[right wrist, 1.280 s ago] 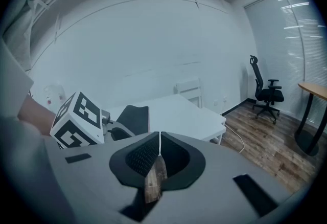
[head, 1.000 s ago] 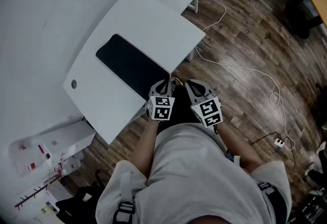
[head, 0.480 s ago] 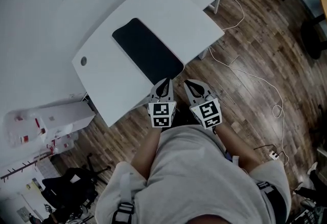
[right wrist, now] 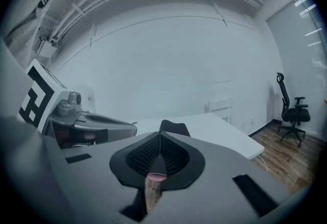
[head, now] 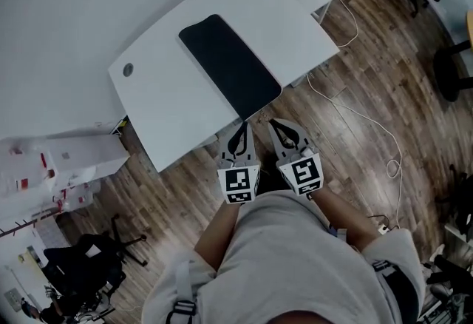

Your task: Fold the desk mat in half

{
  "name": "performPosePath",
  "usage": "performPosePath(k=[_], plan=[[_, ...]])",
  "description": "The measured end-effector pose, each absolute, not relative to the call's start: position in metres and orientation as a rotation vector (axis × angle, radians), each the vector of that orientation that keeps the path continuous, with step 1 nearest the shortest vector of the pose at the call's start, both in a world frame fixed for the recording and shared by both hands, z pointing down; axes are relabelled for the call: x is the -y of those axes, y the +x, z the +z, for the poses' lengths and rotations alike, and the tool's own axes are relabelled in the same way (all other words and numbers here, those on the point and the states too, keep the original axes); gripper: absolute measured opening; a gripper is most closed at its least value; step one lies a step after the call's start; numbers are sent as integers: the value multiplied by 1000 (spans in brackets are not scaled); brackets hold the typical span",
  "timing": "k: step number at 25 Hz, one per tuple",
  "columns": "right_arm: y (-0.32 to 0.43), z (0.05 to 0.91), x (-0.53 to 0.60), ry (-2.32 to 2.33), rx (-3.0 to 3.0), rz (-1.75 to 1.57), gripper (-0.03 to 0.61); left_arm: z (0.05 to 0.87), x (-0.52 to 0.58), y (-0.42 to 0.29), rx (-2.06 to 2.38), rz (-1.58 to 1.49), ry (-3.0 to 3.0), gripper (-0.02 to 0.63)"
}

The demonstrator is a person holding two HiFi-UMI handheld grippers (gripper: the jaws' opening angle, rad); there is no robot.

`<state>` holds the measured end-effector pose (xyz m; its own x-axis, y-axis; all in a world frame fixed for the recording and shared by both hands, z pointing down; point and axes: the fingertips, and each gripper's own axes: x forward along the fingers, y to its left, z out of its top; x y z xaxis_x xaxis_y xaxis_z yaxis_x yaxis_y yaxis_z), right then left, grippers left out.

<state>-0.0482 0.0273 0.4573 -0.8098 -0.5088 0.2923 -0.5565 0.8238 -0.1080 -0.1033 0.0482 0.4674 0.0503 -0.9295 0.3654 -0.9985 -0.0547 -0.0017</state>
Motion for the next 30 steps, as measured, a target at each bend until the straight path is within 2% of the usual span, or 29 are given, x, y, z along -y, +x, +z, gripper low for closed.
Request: performPosePath(k=[10, 30], plan=[[-56, 411, -79, 856, 2754, 112, 40, 424, -112, -120, 2065, 284, 2067, 12], [-44, 388, -64, 713, 2811, 16, 40, 404, -95, -91, 2150, 231, 2023, 12]])
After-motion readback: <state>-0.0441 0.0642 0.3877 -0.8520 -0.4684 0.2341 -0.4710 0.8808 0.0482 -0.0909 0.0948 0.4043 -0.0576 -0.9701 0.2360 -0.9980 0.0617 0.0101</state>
